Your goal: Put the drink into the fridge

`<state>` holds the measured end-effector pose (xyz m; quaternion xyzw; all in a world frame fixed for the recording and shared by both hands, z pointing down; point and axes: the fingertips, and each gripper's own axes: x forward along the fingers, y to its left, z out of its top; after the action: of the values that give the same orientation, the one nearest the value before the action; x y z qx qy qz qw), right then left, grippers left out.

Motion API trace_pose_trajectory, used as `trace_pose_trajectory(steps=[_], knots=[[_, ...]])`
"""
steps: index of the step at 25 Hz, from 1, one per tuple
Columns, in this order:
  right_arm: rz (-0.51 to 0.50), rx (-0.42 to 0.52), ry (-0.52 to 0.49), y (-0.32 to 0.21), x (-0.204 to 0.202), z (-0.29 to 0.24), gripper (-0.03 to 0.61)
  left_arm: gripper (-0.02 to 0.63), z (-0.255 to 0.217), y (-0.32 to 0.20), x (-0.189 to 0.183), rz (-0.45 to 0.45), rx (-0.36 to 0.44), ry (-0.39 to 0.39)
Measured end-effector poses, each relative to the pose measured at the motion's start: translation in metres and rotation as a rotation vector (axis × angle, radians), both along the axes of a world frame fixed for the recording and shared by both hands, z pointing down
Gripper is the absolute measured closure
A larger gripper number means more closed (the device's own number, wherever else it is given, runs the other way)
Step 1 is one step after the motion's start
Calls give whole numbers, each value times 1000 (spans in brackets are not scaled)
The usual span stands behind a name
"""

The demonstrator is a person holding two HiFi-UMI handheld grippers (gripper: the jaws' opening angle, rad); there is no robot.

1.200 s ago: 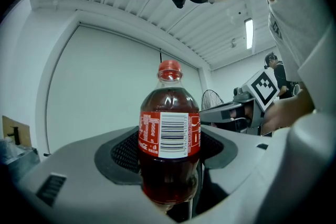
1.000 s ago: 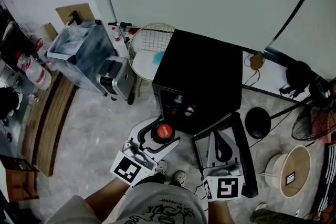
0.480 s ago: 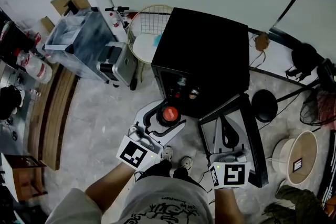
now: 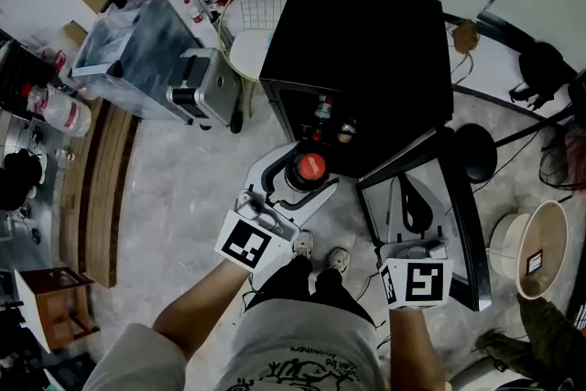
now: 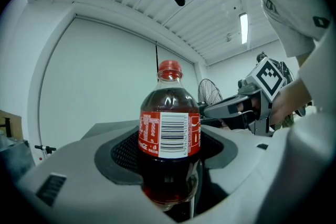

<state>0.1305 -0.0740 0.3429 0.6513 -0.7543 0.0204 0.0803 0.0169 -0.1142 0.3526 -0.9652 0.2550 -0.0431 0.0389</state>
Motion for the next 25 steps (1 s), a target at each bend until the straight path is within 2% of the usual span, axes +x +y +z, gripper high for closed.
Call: trace_pose_trajectory(steps=[25], knots=[[13,-74,-18,-21,6,79,572,295,80,-32,9,-35,-77,58]])
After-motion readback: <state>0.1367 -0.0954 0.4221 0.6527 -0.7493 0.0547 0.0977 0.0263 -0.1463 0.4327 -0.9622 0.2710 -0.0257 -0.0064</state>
